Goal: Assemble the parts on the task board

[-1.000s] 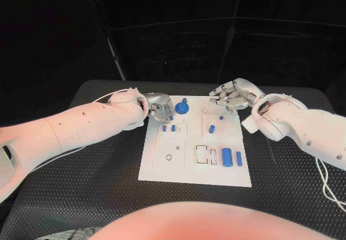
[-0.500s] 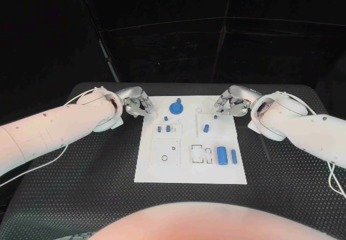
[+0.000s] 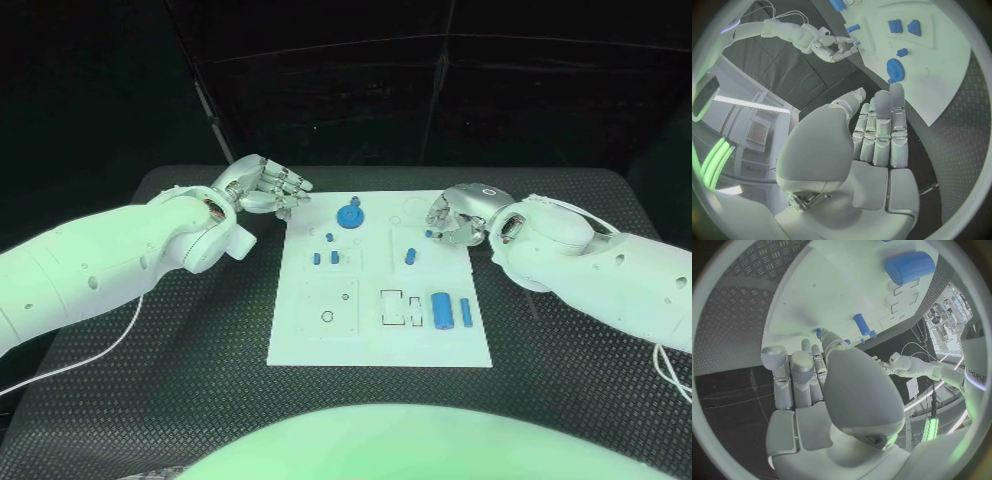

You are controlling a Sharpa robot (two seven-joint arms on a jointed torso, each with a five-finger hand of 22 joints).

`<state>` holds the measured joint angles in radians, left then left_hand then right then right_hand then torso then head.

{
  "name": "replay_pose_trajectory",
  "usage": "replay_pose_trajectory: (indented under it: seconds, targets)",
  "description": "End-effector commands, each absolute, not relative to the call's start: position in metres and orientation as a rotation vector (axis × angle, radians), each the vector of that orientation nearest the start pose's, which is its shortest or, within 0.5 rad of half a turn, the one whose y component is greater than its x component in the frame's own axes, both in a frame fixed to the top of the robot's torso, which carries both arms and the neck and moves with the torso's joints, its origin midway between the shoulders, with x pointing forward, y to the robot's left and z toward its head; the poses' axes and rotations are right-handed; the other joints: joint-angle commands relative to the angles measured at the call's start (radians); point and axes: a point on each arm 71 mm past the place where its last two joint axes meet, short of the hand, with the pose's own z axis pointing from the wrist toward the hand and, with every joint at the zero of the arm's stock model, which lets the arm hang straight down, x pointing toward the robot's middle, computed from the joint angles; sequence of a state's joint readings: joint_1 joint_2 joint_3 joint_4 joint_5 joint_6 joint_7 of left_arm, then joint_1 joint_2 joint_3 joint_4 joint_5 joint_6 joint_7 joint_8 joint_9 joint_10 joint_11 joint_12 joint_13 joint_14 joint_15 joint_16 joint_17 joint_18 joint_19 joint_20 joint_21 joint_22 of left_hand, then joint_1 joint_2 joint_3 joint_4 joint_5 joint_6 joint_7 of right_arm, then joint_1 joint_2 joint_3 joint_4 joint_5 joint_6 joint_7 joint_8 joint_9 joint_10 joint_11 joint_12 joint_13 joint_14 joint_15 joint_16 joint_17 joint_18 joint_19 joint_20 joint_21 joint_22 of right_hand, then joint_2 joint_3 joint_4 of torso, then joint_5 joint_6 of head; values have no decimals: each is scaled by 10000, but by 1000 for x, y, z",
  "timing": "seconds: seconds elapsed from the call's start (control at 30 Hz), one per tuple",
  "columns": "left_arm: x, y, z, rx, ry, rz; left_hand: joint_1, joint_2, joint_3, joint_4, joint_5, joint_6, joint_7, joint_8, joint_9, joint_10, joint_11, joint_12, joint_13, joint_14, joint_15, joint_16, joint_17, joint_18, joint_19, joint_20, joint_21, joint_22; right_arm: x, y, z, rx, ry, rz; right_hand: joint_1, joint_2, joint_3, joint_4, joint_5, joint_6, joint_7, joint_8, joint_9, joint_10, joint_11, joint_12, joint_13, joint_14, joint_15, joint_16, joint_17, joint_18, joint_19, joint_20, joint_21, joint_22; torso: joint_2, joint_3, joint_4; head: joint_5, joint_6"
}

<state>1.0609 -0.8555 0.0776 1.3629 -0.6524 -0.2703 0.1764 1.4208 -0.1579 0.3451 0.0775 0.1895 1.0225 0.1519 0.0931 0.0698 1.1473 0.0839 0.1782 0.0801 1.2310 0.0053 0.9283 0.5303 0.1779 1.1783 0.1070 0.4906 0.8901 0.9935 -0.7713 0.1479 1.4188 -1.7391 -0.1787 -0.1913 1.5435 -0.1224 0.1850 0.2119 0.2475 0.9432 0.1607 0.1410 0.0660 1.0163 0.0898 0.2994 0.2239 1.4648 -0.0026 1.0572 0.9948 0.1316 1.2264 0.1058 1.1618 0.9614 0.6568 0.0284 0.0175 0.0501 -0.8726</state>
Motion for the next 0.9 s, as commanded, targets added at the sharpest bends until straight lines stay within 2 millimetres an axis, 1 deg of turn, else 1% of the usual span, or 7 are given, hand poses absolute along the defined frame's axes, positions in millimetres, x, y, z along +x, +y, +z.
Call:
replay_pose_trajectory:
  seconds: [0.03, 0.13, 0.23, 0.4, 0.63, 0.8, 0.9]
  targets:
    - [500, 259, -217, -7904, 15692, -11910, -46, 50, 68, -15, -45, 66, 21, 58, -8, 45, 40, 42, 10, -62, 8, -50, -17, 39, -53, 1, -74, -19, 489, -197, -234, -2962, 17385, 4243, -21, -97, 125, -21, -31, 3, 105, -91, -6, -7, 88, -103, -151, 179, 106, 109, 45, -72, 57, 46, 97, 58, 4, 4, 2, 24, 0]
    - [498, 258, -217, -7993, 15634, -12004, -47, 54, 70, -15, -46, 67, 25, 58, -9, 43, 42, 47, 10, -70, 10, -59, -23, 39, -59, 3, -85, -25, 488, -194, -238, -3034, 17553, 4320, 22, -59, 267, -80, -87, 80, 108, -112, 7, 87, 93, -152, -275, 220, 110, 312, 235, -101, 156, 65, 240, 250, 6, 5, 7, 25, 0]
    - [498, 259, -218, -8101, 15570, -12067, -39, 72, 79, -19, -44, 80, 31, 62, -8, 49, 44, 65, 12, -84, 13, -79, -37, 39, -68, 6, -109, -41, 487, -192, -241, -3073, 17659, 4398, 52, -16, 527, -149, -359, 246, 74, -121, 21, 267, 64, -216, -452, 275, 92, 584, 477, -152, 317, 65, 475, 563, 12, 5, 3, 30, 0]
    - [497, 259, -218, -8174, 15557, -12147, -29, 87, 88, -26, -43, 85, 40, 63, -9, 57, 45, 81, 15, -92, 13, -92, -46, 40, -73, 7, -125, -51, 486, -190, -244, -3110, 17717, 4512, 65, 27, 876, -259, -384, 597, -21, -58, 51, 656, -35, -236, -607, 352, 23, 966, 812, -244, 590, 19, 867, 1088, 26, 9, -6, 40, 0]
    - [497, 259, -219, -8205, 15561, -12179, -26, 97, 93, -26, -42, 89, 46, 65, -9, 59, 48, 88, 16, -97, 15, -100, -52, 40, -75, 8, -134, -57, 485, -188, -244, -3116, 17707, 4596, 149, 225, 1462, -622, -613, 1381, -232, 191, 128, 1465, -280, -144, -641, 349, -162, 1043, 751, -348, 870, -140, 1318, 1683, 21, 7, -6, 38, 0]
    - [498, 259, -220, -8221, 15575, -12167, -25, 99, 94, -28, -42, 92, 48, 66, -9, 59, 49, 92, 16, -99, 15, -103, -54, 40, -76, 8, -138, -60, 485, -187, -245, -3118, 17670, 4499, 72, 342, 1722, -828, -741, 1651, -310, 247, 142, 1729, -355, -198, -645, 355, -231, 1139, 786, -385, 950, -215, 1478, 1890, 13, 6, -6, 21, 0]
    - [498, 259, -220, -8229, 15585, -12162, -25, 99, 94, -28, -42, 92, 48, 66, -9, 59, 49, 92, 16, -99, 15, -103, -54, 40, -76, 8, -138, -60, 486, -185, -244, -3138, 17623, 4426, 20, 353, 1784, -885, -762, 1693, -317, 242, 139, 1778, -372, -235, -651, 356, -237, 1166, 793, -396, 970, -227, 1521, 1948, 15, 3, -3, 15, 0]
